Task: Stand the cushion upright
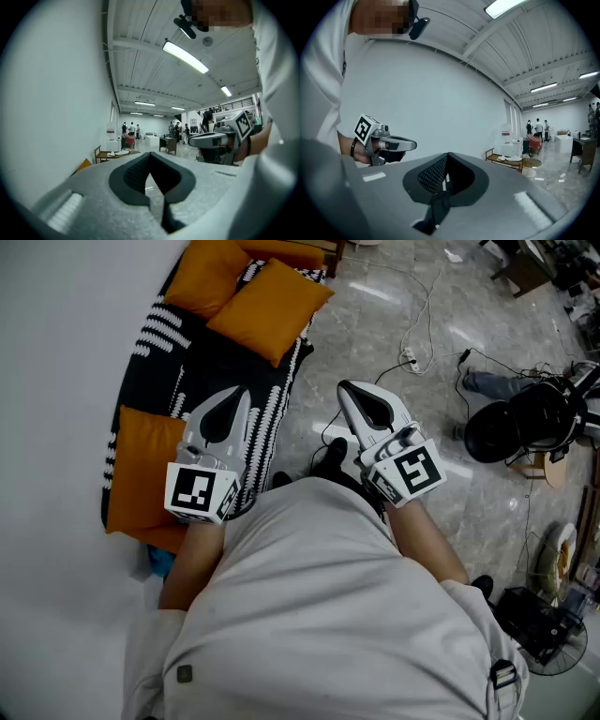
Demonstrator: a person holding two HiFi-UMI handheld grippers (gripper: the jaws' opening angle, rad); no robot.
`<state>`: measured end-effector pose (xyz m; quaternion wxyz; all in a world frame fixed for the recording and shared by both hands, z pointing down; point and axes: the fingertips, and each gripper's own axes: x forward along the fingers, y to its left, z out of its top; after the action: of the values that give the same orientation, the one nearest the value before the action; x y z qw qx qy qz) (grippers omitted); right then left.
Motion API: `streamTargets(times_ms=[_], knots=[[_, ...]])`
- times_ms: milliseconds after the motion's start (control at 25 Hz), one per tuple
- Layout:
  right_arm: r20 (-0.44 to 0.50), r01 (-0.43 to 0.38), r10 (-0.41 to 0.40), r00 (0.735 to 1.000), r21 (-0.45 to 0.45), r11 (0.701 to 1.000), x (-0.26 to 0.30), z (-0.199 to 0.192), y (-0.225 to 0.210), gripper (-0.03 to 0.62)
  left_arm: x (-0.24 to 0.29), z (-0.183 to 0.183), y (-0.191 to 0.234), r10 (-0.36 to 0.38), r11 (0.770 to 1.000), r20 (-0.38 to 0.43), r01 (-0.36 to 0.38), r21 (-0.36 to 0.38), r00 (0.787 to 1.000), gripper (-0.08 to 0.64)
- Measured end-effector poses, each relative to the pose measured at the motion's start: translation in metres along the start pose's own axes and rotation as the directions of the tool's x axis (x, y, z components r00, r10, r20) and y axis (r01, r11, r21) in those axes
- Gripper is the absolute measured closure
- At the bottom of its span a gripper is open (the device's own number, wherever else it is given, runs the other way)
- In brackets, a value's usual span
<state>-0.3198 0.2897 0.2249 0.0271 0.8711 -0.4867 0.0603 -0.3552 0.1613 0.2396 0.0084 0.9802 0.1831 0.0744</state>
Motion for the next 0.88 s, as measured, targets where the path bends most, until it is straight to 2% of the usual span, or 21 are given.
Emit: streamTargets(times_ms=[200, 400, 640, 880], knots=[[-0.002, 0.006, -0.006, 1.000, 0.007, 1.000, 0.019, -0.003, -0.051, 0.581, 0.051, 0.001, 0.010, -0.004, 1.000, -0.008, 0.004, -0.003, 1.000, 0.557], [0.002, 0.015, -0.015, 1.000, 0.023, 1.000, -0.015, -0.011, -0.086, 0.581, 0.074, 0.007, -0.023, 0.005, 1.000, 0.008, -0.005, 0.012, 1.000, 0.557], [-0.005, 0.004, -0.004, 1.000, 0.038, 0.999, -0.032, -0.017, -0.159, 0.581, 0.140, 0.015, -0.049, 0.001, 1.000, 0.002, -0.001, 0.012, 1.000, 0.557], [0.007, 0.006, -0.007, 1.000, 0.064, 0.998, -0.038, -0.013, -0.245, 0.581, 0.215, 0.023, -0.055, 0.022, 0.999, -0.024, -0.022, 0.023, 0.999, 0.557]])
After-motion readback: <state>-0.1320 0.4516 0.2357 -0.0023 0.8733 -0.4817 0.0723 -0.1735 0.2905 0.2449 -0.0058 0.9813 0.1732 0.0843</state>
